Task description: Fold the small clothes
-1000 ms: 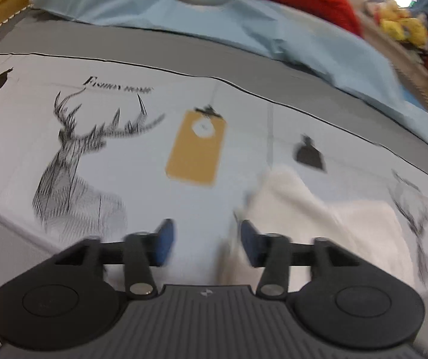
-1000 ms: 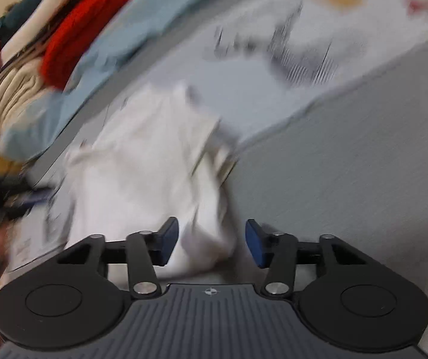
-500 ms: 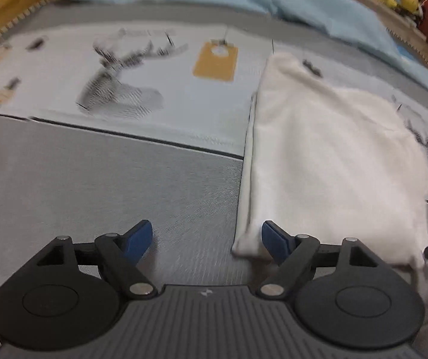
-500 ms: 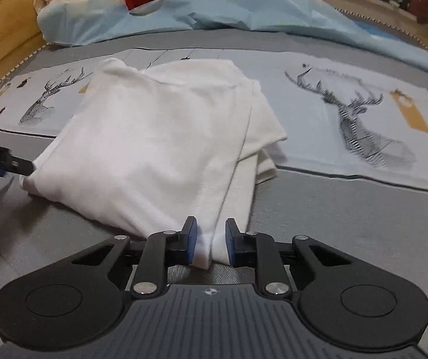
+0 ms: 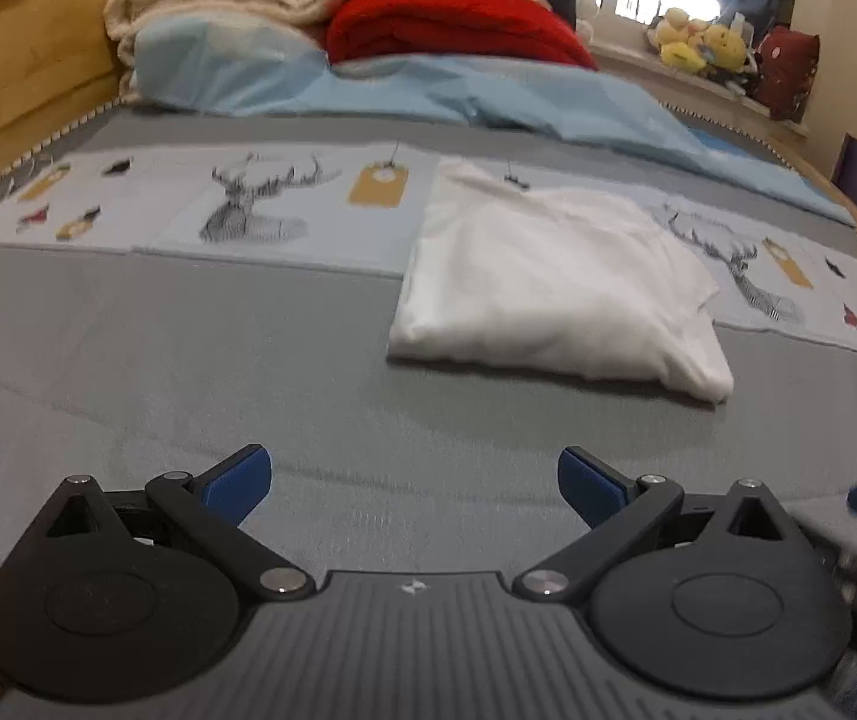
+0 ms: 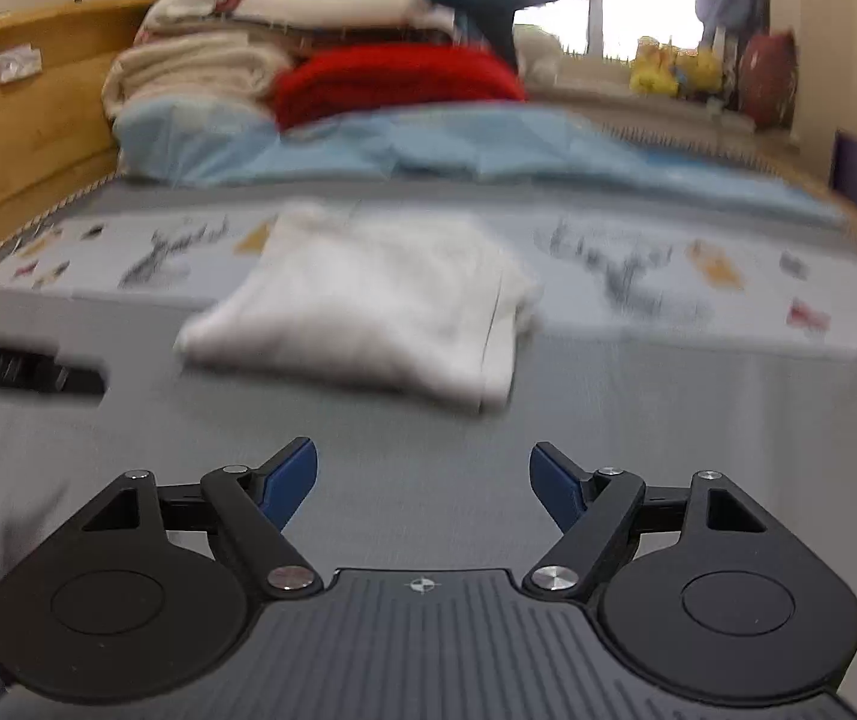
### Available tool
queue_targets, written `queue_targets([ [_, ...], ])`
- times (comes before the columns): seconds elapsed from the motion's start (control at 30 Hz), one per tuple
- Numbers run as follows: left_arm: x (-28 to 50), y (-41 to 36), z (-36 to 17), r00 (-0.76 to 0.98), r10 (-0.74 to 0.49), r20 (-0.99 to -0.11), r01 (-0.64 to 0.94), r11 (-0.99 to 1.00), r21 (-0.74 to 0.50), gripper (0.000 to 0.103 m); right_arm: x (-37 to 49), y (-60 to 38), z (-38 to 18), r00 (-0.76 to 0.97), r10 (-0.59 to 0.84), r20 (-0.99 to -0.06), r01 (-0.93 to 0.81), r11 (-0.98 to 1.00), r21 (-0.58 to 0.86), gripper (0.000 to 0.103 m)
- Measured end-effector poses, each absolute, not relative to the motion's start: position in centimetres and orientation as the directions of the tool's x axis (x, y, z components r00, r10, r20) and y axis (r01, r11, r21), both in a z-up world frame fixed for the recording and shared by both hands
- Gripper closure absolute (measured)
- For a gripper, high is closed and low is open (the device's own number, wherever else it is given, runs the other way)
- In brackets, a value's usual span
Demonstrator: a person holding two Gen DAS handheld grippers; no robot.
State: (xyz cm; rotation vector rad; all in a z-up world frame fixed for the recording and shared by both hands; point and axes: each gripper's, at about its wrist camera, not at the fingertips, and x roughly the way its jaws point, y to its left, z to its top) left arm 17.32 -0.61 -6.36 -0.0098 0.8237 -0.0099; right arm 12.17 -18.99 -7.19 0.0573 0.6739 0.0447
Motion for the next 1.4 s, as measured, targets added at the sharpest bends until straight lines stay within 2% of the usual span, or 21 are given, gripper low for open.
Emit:
queue_targets([
  [0.1, 17.5, -0.7, -7.3, 0.659, -0.033, -0.751, 0.040, 0.999, -0.009, 0.001, 11.0, -18.6, -8.1, 0.762, 0.050, -0.646, -0.025, 0.999, 0.047, 0.023],
  [0.27, 17.3, -1.7, -7.6, 0.682, 0.016, -0.732, 0.068, 0.994, 0.085, 0.001, 11.2, -18.2, -8.4, 0.804, 0.019, -0.595, -0.041, 0.999, -0.023, 0.022],
  [0.4, 17.5, -1.0, -7.9, 0.671, -0.008, -0.742, 0.063, 0.997, 0.046, 0.001, 12.6, -18.3, -8.5, 0.817, 0.017, -0.576, -0.027, 1.000, -0.009, 0.021],
  [1.0, 17.9, -0.5, -8.5, 0.664, 0.038, -0.747, 0.033, 0.996, 0.080, 0.001, 14.6, -18.1, -9.2, 0.775, 0.043, -0.630, -0.015, 0.999, 0.051, 0.021],
  [1.4, 17.8, -1.0, -8.6, 0.668, 0.052, -0.742, 0.042, 0.993, 0.107, 0.001, 14.5, -18.1, -9.1, 0.777, 0.051, -0.628, -0.028, 0.999, 0.046, 0.021],
])
